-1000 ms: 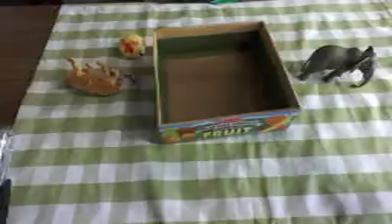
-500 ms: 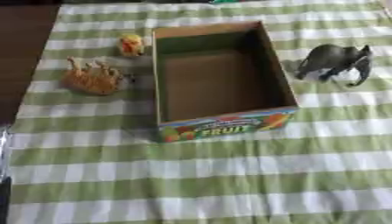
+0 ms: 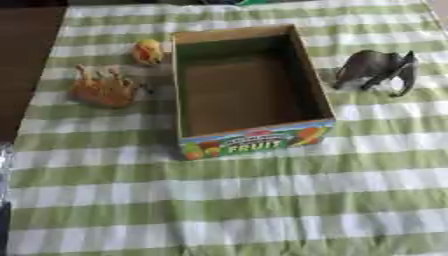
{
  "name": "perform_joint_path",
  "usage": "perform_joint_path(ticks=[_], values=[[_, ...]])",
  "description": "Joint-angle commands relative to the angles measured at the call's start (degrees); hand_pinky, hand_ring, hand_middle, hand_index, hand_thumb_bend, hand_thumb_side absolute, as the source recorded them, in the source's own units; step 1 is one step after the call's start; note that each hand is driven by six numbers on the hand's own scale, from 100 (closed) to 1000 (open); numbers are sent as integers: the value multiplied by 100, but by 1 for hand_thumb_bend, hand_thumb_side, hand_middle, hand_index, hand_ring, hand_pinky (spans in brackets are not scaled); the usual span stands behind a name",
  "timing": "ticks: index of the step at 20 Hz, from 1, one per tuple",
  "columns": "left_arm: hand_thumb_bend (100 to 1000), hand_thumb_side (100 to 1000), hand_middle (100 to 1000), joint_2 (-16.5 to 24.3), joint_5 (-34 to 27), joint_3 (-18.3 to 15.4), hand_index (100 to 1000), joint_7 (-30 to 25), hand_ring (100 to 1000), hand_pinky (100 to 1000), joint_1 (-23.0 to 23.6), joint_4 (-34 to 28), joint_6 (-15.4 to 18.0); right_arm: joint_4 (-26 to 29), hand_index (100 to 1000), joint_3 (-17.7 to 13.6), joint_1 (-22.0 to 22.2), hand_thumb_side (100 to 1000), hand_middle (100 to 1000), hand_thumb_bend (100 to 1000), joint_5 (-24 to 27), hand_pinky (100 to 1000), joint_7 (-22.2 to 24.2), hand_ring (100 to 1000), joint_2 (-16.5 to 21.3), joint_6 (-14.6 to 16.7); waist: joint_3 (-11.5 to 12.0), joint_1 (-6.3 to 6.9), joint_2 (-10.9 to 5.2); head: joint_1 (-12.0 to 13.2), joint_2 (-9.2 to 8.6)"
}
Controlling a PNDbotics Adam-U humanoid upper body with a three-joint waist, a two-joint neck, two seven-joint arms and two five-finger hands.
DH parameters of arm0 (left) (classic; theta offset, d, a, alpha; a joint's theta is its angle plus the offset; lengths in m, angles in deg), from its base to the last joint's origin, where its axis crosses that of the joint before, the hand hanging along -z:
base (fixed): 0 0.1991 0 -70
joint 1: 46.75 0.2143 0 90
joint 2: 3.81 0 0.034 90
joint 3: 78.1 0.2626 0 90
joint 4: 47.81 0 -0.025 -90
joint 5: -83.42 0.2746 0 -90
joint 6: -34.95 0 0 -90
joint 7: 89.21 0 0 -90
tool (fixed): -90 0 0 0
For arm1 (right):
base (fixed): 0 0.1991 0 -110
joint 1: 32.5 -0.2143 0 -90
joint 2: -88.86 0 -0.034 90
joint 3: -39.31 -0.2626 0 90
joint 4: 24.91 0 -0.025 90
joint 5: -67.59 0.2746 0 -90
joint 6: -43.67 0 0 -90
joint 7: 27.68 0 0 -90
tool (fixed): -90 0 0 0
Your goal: Pick up objects on the table and place them in the box.
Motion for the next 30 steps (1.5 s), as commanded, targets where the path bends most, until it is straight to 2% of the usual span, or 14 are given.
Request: perform_joint_path(ticks=[1,7,11,14,22,30], values=[[100,1000,660,140,-16,18,844,-36,617,591,-18,-112,-1,-426,850,186,-298,1000,811,100,-381,736,589,848,373,211,2,-20,-129,-27,20],[100,1000,661,153,-21,43,844,-68,617,591,-2,-112,-13,-1304,864,564,-867,1000,821,100,-988,764,1601,863,312,722,-5,-31,-140,-47,-23],[100,1000,661,159,-18,49,843,-78,617,591,11,-112,-20,-1855,877,720,-1171,1000,830,100,-1086,781,2288,877,153,1024,4,-35,-140,-64,-66],[100,1000,661,156,-16,57,843,-88,617,592,16,-112,-24,-2123,883,816,-1351,1000,842,185,-1166,794,2664,886,58,1208,2,-38,-137,-67,-90],[100,1000,656,149,-8,71,839,-118,617,592,10,-112,-33,-2501,894,1004,-1576,1000,849,343,-1184,818,3502,903,-113,1585,20,-42,-129,-84,-96],[100,1000,653,131,-16,88,835,-133,617,592,-12,-112,-34,-2636,903,1150,-1609,983,851,383,-1101,831,3957,925,-189,1725,55,-44,-112,-89,-115]])
